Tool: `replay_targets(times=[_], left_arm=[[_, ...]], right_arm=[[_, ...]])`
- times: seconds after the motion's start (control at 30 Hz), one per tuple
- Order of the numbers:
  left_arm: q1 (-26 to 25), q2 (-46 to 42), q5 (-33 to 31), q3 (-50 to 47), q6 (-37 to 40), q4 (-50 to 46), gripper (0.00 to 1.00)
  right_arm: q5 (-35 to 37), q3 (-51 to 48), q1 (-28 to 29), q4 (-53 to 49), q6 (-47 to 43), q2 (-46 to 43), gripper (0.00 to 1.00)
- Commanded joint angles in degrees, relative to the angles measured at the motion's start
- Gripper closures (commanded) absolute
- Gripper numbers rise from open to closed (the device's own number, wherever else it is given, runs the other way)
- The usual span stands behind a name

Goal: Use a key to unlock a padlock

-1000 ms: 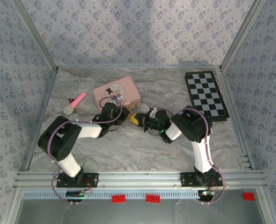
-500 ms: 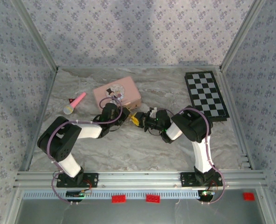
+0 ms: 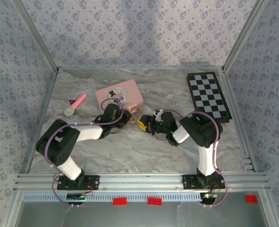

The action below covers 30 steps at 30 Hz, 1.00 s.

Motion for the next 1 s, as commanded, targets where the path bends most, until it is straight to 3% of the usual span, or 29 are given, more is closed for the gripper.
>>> replay_targets(times=[0.0, 0.2, 0.37, 0.43, 0.6, 0.7, 0.97], left_arm=[[1.14, -1.03, 3.12, 1.52, -4.45, -7.52, 1.0], [2.72, -1.69, 2.63, 1.12, -4.73, -10.58, 1.0], [3.69, -1.76, 2.88, 0.62, -5.59, -10.93, 1.0], [4.02, -1.98, 2.95, 0.53, -6.29, -11.1, 1.0], [4.82, -2.57, 3.13, 1.32, -7.19, -13.95, 1.0], [5.14, -2.72, 3.37, 1.77, -7.81, -15.67, 1.0], [5.14, -2.72, 4.79, 2.21, -8.17, -17.21, 1.0]], right_arm=[[-2.01, -0.06, 0.07, -5.42, -9.09, -1.47, 0.63], [-1.43, 4.36, 0.92, -22.37, -23.04, -6.81, 0.63], [6.49, 7.82, 2.17, -40.72, -38.21, -13.89, 0.63], [11.97, 7.83, 4.06, -43.7, -45.46, -16.4, 0.65], [23.46, 4.12, 9.43, -38.57, -63.77, -19.52, 0.64], [28.65, 0.6, 13.14, -28.81, -74.48, -18.52, 0.62], [35.59, -2.69, 19.69, -10.18, -93.73, -11.13, 0.58]])
